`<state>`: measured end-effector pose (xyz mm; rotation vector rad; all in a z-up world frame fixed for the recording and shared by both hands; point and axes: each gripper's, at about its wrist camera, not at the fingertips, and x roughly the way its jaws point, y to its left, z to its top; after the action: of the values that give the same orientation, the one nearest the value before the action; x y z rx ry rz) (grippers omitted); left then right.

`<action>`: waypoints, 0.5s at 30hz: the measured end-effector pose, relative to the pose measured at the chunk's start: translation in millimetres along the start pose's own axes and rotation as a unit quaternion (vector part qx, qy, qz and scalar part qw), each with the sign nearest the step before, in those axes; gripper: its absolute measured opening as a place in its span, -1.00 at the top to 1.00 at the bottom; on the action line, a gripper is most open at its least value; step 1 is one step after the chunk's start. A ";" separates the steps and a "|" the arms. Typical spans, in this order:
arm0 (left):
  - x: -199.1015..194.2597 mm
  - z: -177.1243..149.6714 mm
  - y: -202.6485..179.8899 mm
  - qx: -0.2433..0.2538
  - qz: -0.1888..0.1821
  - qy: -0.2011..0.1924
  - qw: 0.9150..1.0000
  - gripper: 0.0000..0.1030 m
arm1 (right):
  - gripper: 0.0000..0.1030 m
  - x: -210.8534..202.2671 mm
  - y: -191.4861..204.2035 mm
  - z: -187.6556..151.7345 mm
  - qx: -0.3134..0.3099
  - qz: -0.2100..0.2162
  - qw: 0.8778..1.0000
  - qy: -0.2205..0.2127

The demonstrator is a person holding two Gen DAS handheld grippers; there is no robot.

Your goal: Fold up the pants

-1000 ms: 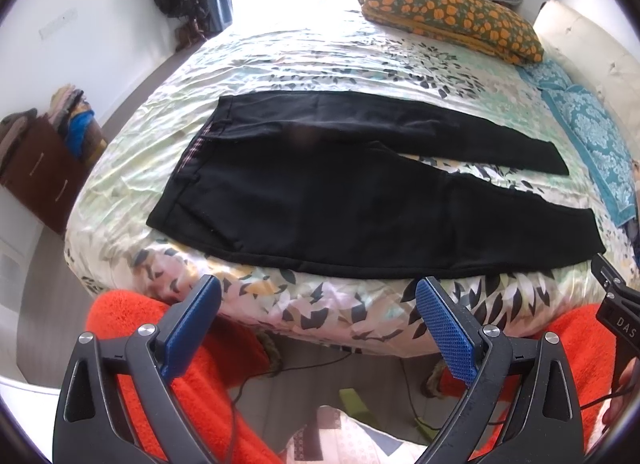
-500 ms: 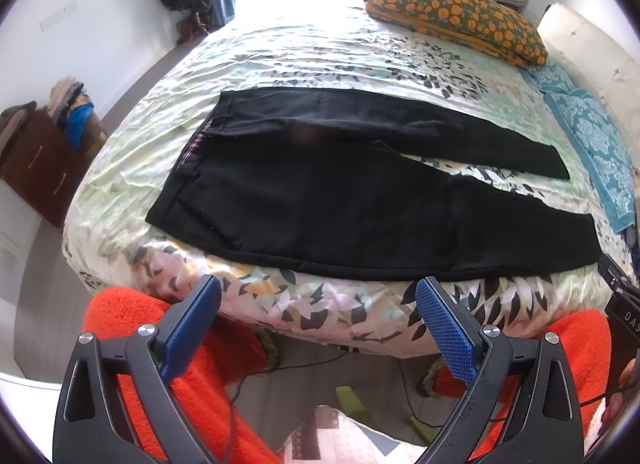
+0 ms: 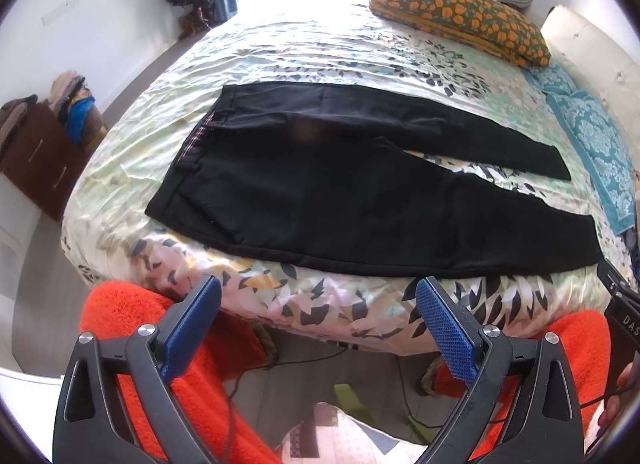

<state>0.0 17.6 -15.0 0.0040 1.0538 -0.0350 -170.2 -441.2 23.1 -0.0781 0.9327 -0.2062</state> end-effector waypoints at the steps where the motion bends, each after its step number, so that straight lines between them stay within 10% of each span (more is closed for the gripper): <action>1: 0.9 -0.8 0.3 0.000 0.001 0.000 1.000 -0.92 | -1.00 0.1 0.1 0.0 -0.001 0.000 1.000 0.000; 15: 11.0 -4.0 -1.3 0.003 0.015 0.010 1.000 -0.92 | -1.00 8.1 6.1 -6.8 0.001 0.029 1.000 0.011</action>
<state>1.9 16.1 -26.5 0.0260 1.0730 -0.0116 -170.1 -436.8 11.7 -0.0472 0.9547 -0.1555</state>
